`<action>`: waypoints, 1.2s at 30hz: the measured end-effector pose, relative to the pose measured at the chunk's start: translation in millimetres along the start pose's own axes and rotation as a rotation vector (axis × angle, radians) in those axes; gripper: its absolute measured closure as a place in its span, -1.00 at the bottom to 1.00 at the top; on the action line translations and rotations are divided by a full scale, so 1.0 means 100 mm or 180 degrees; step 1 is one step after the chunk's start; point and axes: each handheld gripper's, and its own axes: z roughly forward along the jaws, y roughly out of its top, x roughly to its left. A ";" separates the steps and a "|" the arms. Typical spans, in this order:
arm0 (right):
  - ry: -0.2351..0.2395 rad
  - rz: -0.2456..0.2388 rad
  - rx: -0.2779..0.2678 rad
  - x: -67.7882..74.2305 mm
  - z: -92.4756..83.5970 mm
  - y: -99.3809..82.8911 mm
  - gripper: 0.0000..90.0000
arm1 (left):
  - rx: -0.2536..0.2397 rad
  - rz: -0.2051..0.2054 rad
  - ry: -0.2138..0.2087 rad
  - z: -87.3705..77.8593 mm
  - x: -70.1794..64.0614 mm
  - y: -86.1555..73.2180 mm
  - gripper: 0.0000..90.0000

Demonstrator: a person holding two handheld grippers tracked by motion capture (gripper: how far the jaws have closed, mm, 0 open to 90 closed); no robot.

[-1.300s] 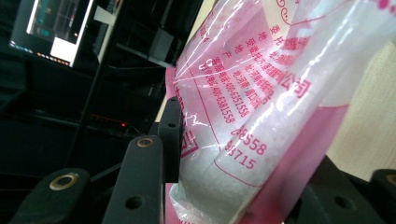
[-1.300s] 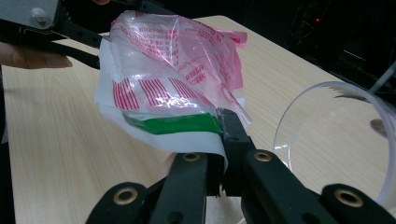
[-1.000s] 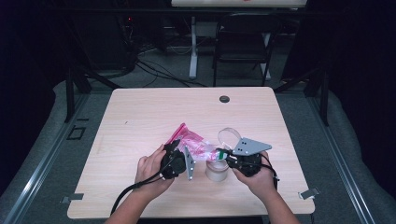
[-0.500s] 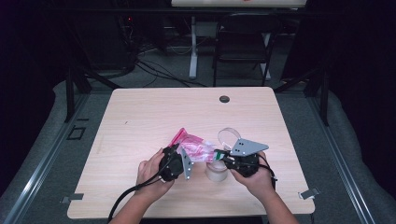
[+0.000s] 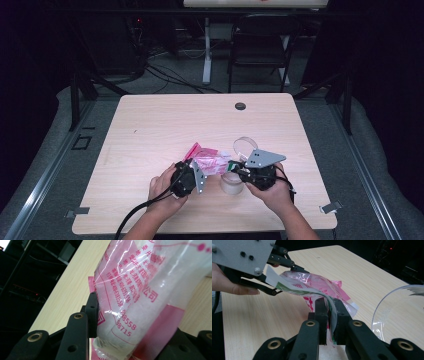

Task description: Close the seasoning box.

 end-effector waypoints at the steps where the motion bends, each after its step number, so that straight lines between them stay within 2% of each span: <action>1: 0.0005 0.0000 0.0002 0.00 0.00 0.00 0.86 | -0.0002 -0.0020 -0.0010 0.01 -0.01 -0.01 0.45; 6: 0.0019 0.0006 0.0002 0.00 0.01 0.00 0.79 | 0.0017 -0.0068 -0.0095 0.04 -0.03 -0.03 0.46; 14: -0.0036 0.0007 -0.0073 0.01 0.00 0.02 0.39 | 0.0032 -0.0127 -0.0178 0.08 -0.07 -0.05 0.47; 18: -0.0070 0.0001 -0.0114 0.01 -0.01 0.03 0.28 | 0.0027 -0.0197 -0.0253 0.09 -0.07 -0.07 0.48; 25: -0.0068 -0.0005 -0.0155 0.02 -0.04 0.04 0.22 | 0.0027 -0.0364 -0.0404 0.14 -0.06 -0.11 0.51; 36: -0.0085 -0.0006 -0.0235 0.03 -0.09 0.04 0.18 | -0.0019 -0.0764 -0.0726 0.22 -0.02 -0.23 0.55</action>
